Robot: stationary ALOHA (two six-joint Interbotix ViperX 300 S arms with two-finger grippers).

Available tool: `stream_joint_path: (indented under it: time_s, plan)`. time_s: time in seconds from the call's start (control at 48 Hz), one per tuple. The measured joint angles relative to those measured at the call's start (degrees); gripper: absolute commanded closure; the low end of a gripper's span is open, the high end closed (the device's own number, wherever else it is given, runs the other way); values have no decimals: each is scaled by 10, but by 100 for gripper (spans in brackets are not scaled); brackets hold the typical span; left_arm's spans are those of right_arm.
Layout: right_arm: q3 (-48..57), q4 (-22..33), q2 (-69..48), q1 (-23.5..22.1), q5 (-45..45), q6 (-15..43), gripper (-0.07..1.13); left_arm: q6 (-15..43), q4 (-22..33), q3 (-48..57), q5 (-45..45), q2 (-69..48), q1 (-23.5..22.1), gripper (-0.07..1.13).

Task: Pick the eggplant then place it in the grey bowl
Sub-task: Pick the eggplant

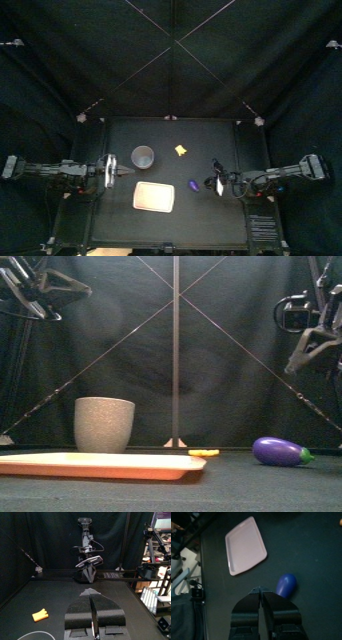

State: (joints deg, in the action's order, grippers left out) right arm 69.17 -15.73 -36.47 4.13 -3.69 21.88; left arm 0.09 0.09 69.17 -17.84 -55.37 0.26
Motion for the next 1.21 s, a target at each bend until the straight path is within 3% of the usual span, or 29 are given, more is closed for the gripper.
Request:
stream_joint_path:
  time_s: [0.146, 0.25, 0.812, 1.208]
  plan:
    - [-11, 2, 41, -1, 1, 4, 16, 0, 0, 0, 0, 0, 0, 108]
    - [-21, 10, 76, -2, 1, 3, 4, 0, 1, 0, 0, 0, 0, 108]
    - [-69, 33, 234, -51, 1, 3, 4, 0, 1, 6, 0, 0, 0, 108]
    - [-121, 35, 323, -51, 0, -1, 5, 0, 1, 8, 0, 0, 0, 108]
